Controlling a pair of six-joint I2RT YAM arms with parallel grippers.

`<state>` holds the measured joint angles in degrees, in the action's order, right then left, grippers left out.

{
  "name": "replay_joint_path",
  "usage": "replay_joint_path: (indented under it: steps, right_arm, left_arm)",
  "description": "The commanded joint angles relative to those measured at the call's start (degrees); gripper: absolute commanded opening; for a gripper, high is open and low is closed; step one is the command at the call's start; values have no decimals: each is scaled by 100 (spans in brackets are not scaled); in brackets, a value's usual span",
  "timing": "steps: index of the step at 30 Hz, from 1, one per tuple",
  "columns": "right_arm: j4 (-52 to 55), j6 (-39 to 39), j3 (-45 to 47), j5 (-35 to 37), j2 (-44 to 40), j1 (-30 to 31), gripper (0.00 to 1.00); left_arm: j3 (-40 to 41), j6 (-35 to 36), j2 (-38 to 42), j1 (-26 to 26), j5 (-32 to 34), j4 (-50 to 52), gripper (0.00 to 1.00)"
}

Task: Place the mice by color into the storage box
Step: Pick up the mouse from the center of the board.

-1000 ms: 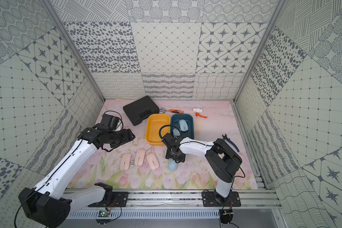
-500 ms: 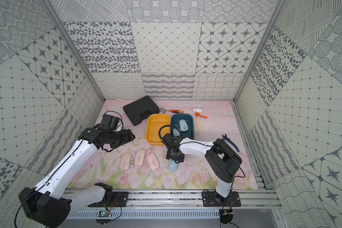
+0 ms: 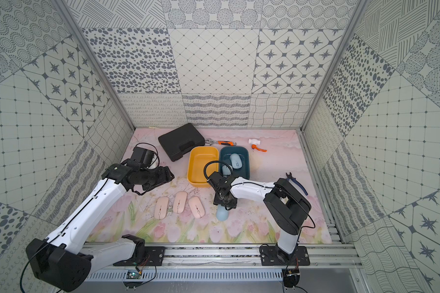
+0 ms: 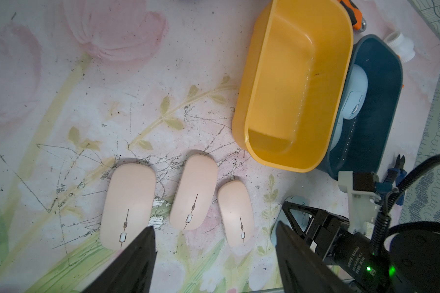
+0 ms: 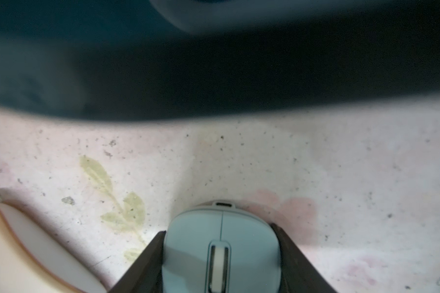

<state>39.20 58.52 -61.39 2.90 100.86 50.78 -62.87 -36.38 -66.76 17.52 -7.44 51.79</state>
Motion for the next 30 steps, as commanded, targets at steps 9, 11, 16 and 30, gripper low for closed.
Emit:
replay_joint_path:
  steps: [9,11,16,30]
  right_arm:
    - [170,-7,15,-297,-51,98,43]
    - [206,-32,-10,-298,-40,98,43]
    - [247,-99,-96,-306,6,103,39]
    - [722,-311,-599,-78,-268,93,42]
  left_arm:
    - [20,131,-40,-9,19,-105,78]
    - [19,123,-46,-3,13,-103,78]
    - [29,123,-38,-5,8,-106,78]
    - [-2,133,-76,-3,19,-108,78]
